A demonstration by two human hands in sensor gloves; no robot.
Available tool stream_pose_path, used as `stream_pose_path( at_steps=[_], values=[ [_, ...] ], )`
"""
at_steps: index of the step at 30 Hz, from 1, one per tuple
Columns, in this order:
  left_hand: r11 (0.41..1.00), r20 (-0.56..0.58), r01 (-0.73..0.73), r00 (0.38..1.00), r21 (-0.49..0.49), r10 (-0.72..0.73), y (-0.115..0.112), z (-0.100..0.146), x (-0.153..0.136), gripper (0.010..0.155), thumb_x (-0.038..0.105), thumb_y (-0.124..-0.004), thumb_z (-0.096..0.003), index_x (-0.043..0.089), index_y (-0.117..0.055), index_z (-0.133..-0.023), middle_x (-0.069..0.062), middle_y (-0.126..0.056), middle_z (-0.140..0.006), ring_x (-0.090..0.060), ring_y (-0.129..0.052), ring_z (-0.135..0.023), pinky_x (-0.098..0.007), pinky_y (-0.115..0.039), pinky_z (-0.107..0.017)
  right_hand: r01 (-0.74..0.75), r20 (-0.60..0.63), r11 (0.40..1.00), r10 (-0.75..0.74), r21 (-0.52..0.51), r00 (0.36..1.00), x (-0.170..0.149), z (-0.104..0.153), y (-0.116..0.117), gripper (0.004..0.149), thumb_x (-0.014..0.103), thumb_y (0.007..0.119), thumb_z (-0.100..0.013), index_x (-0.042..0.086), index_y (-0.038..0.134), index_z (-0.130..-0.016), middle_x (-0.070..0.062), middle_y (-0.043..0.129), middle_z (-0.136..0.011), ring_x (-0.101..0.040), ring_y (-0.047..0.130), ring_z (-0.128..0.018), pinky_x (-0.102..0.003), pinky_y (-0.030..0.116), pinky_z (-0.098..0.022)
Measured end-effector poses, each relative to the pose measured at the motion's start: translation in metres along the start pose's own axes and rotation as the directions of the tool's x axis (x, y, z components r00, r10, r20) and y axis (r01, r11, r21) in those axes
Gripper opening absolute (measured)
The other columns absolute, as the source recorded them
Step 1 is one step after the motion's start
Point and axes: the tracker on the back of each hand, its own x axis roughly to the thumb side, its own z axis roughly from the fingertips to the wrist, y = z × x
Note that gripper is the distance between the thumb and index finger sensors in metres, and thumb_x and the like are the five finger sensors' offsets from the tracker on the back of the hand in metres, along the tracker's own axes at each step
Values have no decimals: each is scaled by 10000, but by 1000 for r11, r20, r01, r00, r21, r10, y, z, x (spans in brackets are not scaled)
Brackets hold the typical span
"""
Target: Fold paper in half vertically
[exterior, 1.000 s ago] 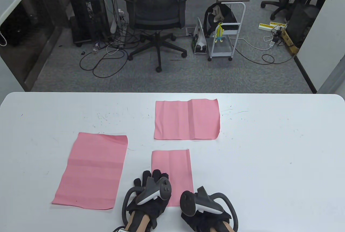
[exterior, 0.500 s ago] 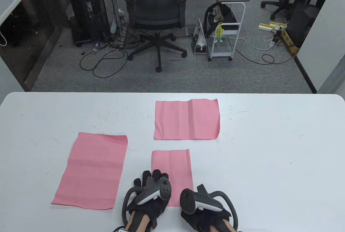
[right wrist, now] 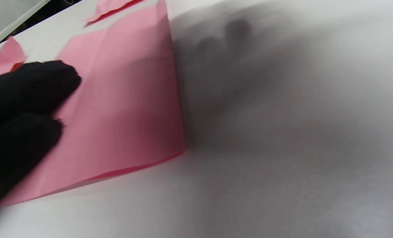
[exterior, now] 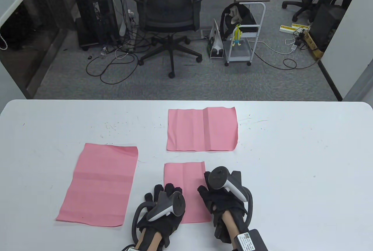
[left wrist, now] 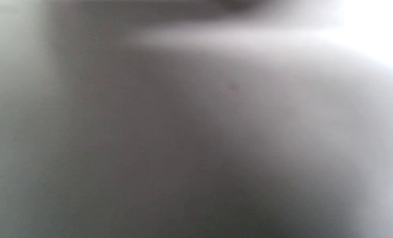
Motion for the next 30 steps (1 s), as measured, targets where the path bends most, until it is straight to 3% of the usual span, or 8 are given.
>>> stream_pose_path(
  at_steps=[3,7,15,19,25,30],
  values=[
    [1000,0,1,1000,-1,-1,0,0,0,738,558,-336,-581,270,24,-1159,-77,88,-1221,-477,34,-1112,-727,-131,-781,-44,-50,999,44,10,998,-6,-16,14,733,573,587,-470,280,291,-1073,-63,229,-1162,-407,268,-1063,-590,307,-767],
    [1000,3,0,1000,0,0,0,0,0,739,558,-337,-582,271,23,-1159,-76,88,-1221,-475,35,-1112,-727,-130,-779,-171,-76,985,169,-14,983,-5,-19,17,717,588,570,-464,292,330,-1071,-34,244,-1167,-372,253,-1075,-593,307,-771],
    [1000,2,0,1000,1,0,0,0,0,739,557,-336,-581,271,26,-1158,-78,89,-1221,-477,34,-1112,-728,-130,-779,-148,-44,989,148,-3,988,-6,-19,20,708,585,572,-466,311,320,-1069,-45,208,-1166,-391,202,-1069,-611,263,-762],
    [1000,2,1,1000,0,-1,0,0,0,739,558,-337,-581,270,24,-1158,-79,87,-1221,-477,34,-1113,-728,-131,-779,-173,-20,984,173,-35,985,0,-14,21,702,582,575,-465,312,343,-1070,-36,299,-1171,-387,292,-1078,-601,333,-772],
    [1000,3,0,1000,0,0,0,0,0,740,557,-338,-581,267,24,-1159,-79,87,-1221,-479,36,-1111,-729,-131,-778,-117,75,993,119,-34,990,14,-3,20,701,572,585,-470,327,319,-1071,-19,434,-1160,-362,425,-1077,-588,397,-777],
    [1000,3,0,1000,1,0,0,0,0,738,557,-337,-581,270,23,-1158,-78,86,-1221,-478,34,-1112,-729,-130,-779,58,186,998,-62,28,981,16,3,16,687,569,584,-473,342,328,-1069,-4,514,-1142,-315,542,-1061,-524,491,-784]
  ],
)
